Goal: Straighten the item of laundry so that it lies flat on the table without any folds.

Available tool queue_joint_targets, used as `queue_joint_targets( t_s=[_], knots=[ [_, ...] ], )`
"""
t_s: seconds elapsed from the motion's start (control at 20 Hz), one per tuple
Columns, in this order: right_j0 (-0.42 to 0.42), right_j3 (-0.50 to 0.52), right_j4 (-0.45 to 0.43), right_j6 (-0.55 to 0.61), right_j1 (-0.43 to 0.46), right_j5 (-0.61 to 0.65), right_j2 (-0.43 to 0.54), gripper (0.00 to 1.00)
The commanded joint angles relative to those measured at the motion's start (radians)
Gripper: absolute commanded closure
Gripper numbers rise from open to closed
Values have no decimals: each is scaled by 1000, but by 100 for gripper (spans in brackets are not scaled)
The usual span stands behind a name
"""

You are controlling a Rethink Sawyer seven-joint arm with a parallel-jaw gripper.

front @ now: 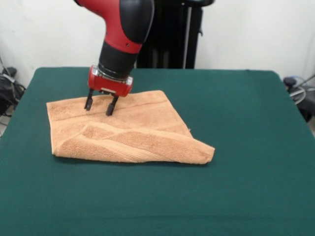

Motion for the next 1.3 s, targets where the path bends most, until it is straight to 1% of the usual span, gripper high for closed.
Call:
queue_joint_targets(
  t_s=[0.05, 0.55, 1.05, 1.3],
  knots=[
    [4, -23, 67, 309, 64, -6, 109, 0],
    [45, -53, 123, 293, 60, 44, 92, 0],
    [67, -46, 155, 298, 73, 23, 91, 0],
    [73, -46, 174, 302, 69, 36, 94, 0]
  ],
)
